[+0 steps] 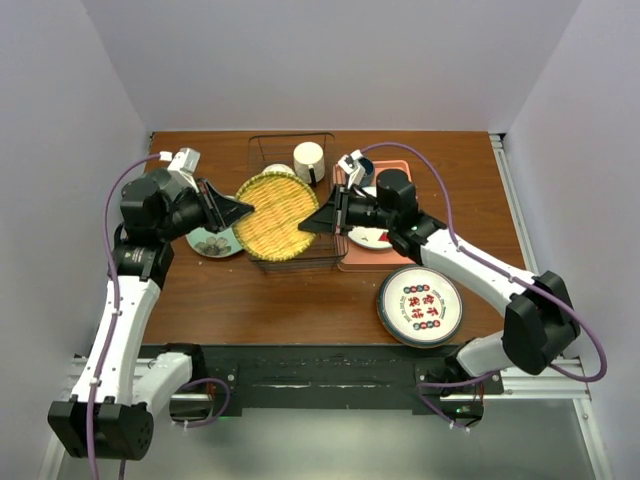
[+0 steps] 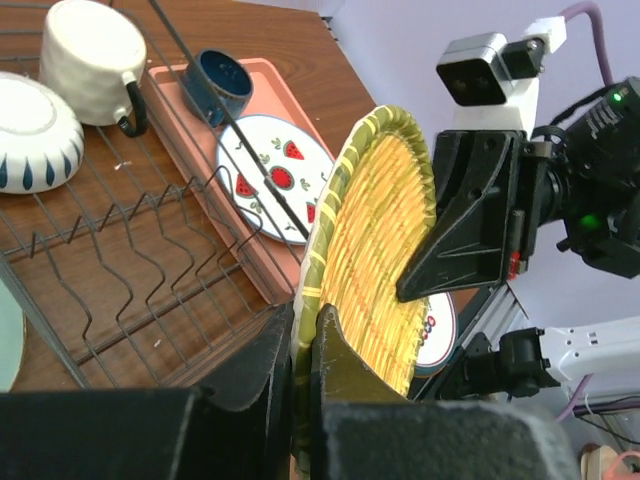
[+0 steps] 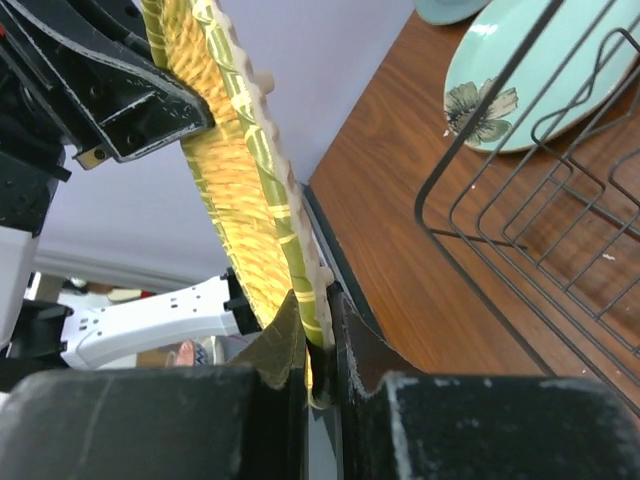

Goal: Load the mixed dishes into the dish rack

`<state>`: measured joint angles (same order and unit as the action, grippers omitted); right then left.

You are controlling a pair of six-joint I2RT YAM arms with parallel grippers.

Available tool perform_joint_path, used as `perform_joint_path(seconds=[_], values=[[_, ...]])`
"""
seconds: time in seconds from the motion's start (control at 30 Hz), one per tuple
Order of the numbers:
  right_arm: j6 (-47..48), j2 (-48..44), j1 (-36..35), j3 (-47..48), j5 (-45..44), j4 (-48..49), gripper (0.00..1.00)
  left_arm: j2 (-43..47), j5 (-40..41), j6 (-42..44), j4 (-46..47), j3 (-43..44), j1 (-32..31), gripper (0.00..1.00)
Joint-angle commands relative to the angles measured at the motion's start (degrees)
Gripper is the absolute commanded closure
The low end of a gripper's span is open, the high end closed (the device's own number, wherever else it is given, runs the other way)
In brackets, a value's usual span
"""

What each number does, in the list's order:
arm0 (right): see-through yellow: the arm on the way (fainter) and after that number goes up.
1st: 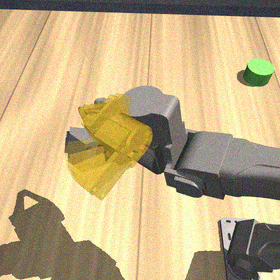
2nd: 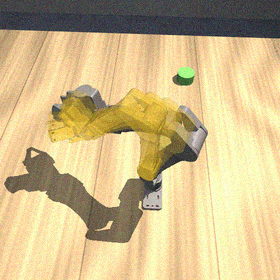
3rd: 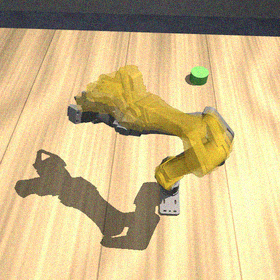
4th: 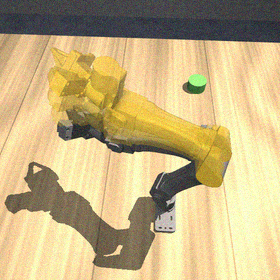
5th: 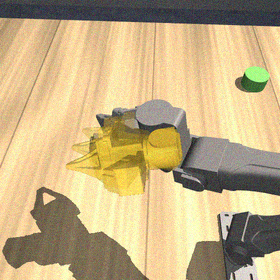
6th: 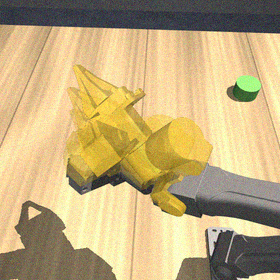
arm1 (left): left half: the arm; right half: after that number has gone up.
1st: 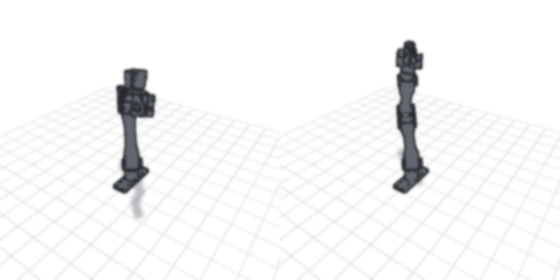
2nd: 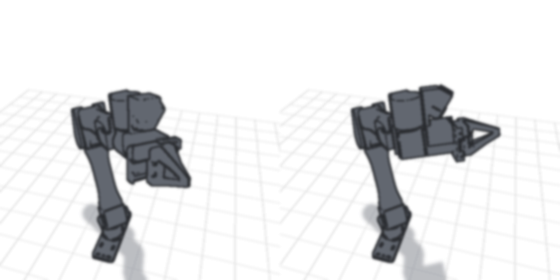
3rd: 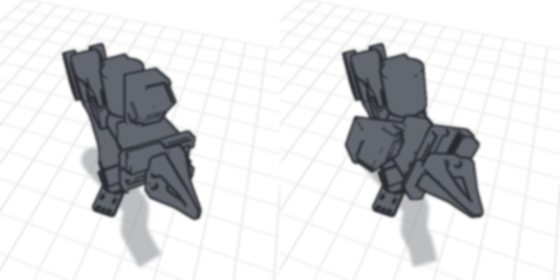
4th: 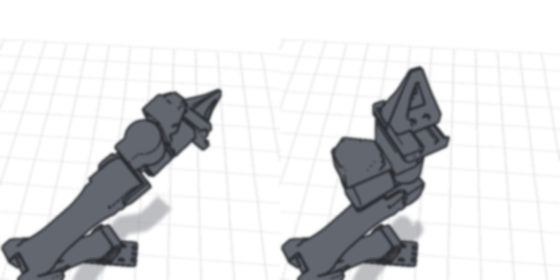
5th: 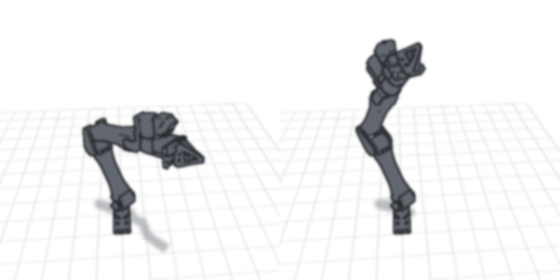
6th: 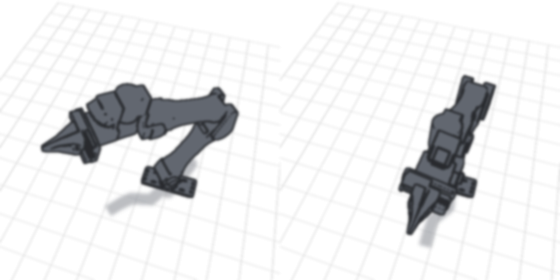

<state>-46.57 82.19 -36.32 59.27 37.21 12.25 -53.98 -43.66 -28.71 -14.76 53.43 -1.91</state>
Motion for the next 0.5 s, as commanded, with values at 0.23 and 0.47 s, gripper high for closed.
perform_joint_path(seconds=[0.23, 0.47], values=[[13.95, -9.40, -1.48, 4.10, -16.71, -20.32, 0.05, 6.25, 20.43, 6.56, -8.87, 5.62, -0.55, 1.00], [16.42, -14.08, -1.48, 6.48, -38.34, -31.23, 0.04, 4.41, 36.43, 2.79, -11.43, 9.23, -0.72, 1.00]])
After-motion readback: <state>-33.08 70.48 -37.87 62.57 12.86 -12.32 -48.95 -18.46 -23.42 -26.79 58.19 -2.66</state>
